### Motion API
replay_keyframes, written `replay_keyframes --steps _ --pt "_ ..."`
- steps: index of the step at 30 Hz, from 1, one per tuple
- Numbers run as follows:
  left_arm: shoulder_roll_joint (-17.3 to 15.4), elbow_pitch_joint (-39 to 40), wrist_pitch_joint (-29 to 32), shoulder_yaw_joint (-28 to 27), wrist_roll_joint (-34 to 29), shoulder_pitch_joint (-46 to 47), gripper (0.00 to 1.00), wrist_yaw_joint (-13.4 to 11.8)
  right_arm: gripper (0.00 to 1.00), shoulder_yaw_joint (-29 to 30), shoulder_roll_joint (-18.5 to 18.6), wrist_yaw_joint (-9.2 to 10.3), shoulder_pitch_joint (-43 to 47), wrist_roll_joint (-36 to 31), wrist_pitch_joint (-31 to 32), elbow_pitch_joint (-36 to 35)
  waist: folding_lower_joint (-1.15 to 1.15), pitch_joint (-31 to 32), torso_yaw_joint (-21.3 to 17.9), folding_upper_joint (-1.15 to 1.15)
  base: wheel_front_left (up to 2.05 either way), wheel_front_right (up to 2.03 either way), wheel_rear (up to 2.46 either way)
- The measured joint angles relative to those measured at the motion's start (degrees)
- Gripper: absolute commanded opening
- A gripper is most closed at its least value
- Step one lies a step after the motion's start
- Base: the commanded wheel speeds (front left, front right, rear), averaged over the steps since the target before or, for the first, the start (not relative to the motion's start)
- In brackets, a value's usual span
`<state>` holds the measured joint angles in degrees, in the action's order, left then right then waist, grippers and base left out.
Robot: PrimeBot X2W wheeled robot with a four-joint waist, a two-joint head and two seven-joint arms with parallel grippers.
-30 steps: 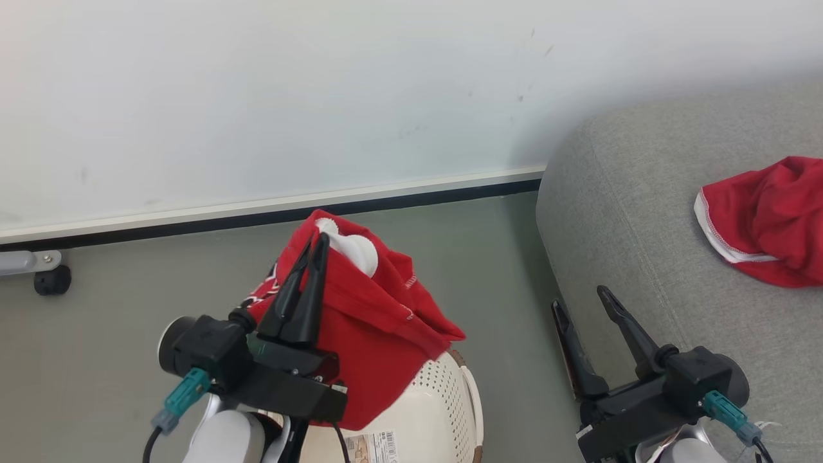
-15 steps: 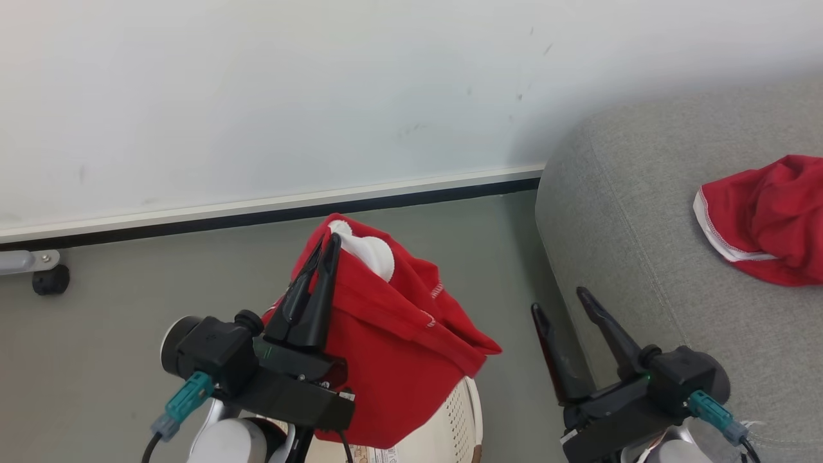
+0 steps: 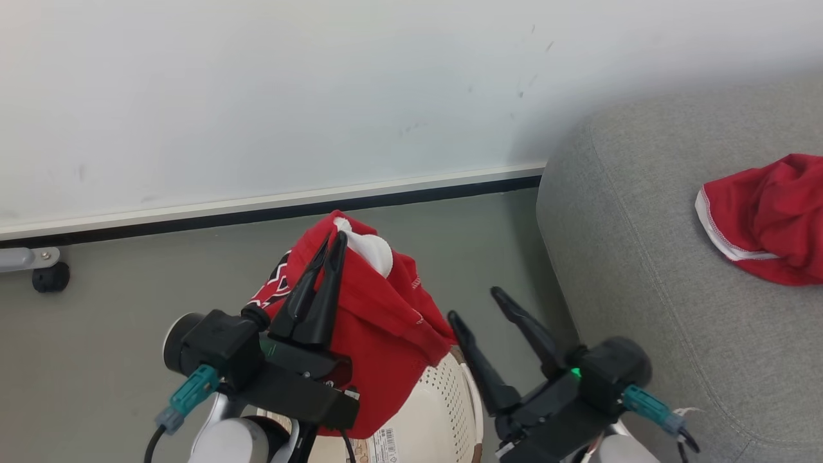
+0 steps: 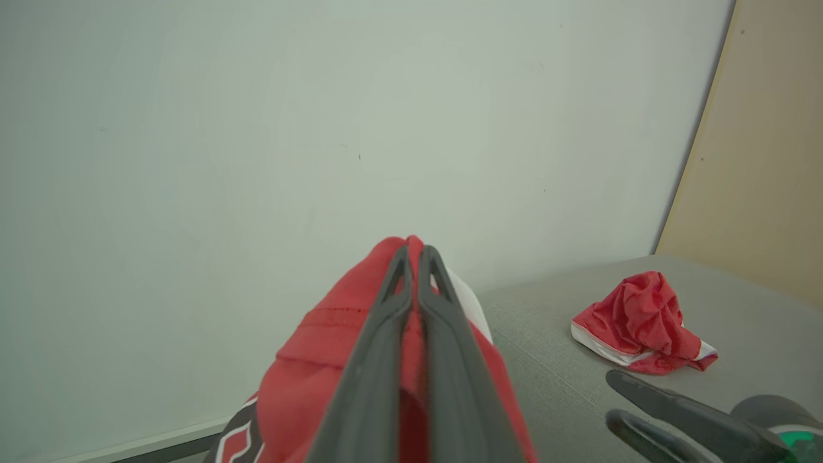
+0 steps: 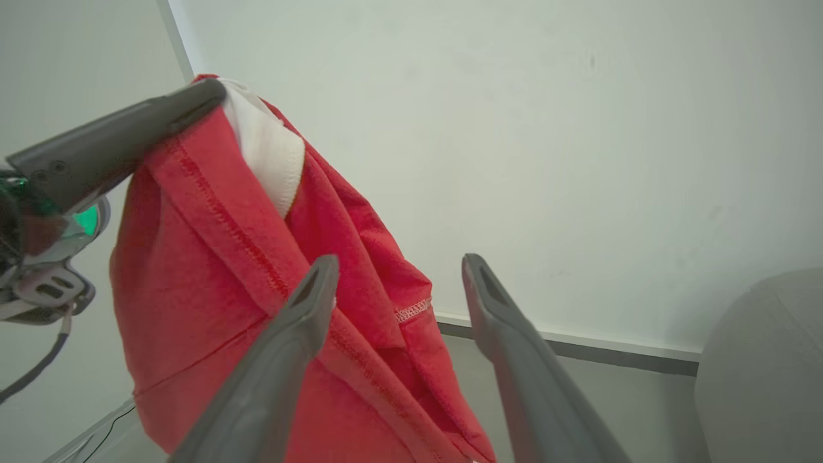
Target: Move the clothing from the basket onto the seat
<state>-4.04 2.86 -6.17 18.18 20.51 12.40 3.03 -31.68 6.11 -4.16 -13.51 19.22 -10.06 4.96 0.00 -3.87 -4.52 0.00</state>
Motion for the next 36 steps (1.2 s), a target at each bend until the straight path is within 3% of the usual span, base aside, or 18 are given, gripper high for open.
replay_keyframes --steps 9,26,30,31,33,34,36 --pt "0.0 0.6 1.2 0.6 0.0 0.0 0.0 -0.5 1.0 -6.6 -1.6 -1.91 -4.6 0.2 1.5 2.5 0.0 0.0 0.2 0.0 0.0 0.0 0.0" --pt "0.2 1.4 2.8 2.6 0.1 0.1 0.0 -0.5 1.0 -13.2 -2.3 -2.48 -13.3 4.5 3.0 13.9 0.0 0.5 1.7 0.0 0.0 0.0 0.0" --pt "0.3 1.3 3.1 3.3 0.2 0.2 0.0 -0.5 1.0 -17.7 -2.2 -2.49 -15.5 7.3 2.9 14.3 0.0 0.5 2.1 0.0 0.0 0.0 0.0" --pt "0.3 1.3 3.1 3.3 0.3 0.2 0.0 -0.5 0.57 -18.8 -2.2 -2.49 -16.0 8.0 2.8 14.2 0.0 0.5 2.2 0.0 0.0 0.0 0.0" --pt "0.3 1.3 3.1 3.5 0.4 0.2 0.0 -0.5 0.13 -20.4 -2.3 -2.49 -17.0 9.6 2.5 14.3 0.0 0.5 2.4 0.0 0.0 0.0 0.0" --pt "0.4 1.3 3.1 3.6 0.5 0.3 0.0 -0.5 0.0 -21.0 -2.3 -2.49 -17.4 10.2 2.3 14.4 0.0 0.5 2.5 0.0 0.0 0.0 0.0" --pt "0.4 1.3 3.1 3.8 0.6 0.3 0.0 -0.5 0.0 -21.8 -2.3 -2.48 -18.1 11.2 1.9 14.6 0.0 0.5 2.6 0.0 0.0 0.0 0.0"
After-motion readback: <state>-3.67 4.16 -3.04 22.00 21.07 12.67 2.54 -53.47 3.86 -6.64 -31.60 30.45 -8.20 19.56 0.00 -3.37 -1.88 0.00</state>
